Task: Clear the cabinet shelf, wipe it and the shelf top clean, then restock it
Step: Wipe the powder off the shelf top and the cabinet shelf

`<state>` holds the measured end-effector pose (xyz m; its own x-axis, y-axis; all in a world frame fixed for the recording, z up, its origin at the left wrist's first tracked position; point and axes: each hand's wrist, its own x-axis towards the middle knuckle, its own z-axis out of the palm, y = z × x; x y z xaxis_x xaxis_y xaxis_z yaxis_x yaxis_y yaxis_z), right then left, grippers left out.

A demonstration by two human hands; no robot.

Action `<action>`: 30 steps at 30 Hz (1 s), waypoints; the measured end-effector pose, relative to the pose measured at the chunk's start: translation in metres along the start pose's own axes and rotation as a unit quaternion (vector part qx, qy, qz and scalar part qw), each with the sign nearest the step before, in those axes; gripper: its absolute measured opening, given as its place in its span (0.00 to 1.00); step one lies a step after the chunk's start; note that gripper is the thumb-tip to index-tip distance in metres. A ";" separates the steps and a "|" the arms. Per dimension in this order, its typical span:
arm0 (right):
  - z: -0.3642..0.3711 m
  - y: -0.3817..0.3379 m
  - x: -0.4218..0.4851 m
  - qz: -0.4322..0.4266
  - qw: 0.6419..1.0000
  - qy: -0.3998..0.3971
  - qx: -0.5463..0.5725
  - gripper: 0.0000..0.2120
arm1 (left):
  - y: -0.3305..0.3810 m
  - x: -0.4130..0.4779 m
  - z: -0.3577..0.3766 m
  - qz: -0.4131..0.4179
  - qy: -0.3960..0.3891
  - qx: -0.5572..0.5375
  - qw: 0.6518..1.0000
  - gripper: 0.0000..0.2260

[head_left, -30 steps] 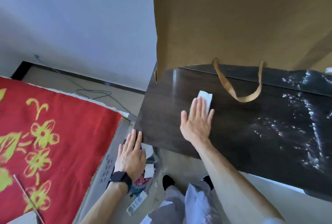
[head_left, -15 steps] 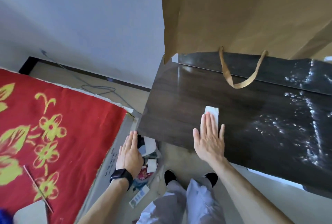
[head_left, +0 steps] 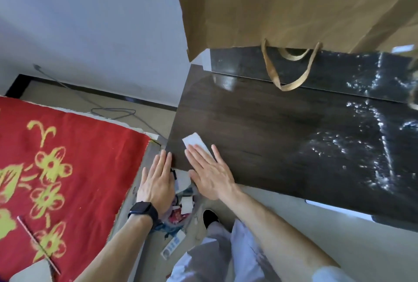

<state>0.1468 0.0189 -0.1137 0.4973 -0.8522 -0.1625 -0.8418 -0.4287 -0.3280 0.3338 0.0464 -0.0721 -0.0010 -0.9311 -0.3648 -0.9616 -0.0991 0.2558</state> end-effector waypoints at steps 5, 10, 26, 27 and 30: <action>-0.024 0.117 -0.111 0.360 0.929 0.081 0.030 0.28 | 0.058 0.016 0.020 0.136 -0.059 0.083 0.985 0.28; -0.047 0.173 -0.156 0.635 0.751 0.132 0.124 0.30 | 0.087 0.018 0.029 0.105 -0.065 0.089 0.988 0.30; -0.040 0.207 -0.246 0.604 0.787 0.089 0.091 0.29 | 0.160 0.009 0.049 0.192 -0.074 0.084 0.975 0.26; -0.043 0.211 -0.253 0.624 0.770 0.096 0.094 0.29 | 0.169 0.005 0.054 0.194 -0.077 0.074 0.975 0.26; -0.038 0.193 -0.225 0.572 0.814 0.085 0.052 0.32 | 0.186 -0.002 0.066 0.173 -0.081 0.072 0.979 0.27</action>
<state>-0.1358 0.1166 -0.1046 -0.6428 -0.7094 -0.2891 -0.7075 0.6945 -0.1310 0.1372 0.0531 -0.0828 -0.3663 -0.8307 -0.4192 -0.9245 0.2740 0.2649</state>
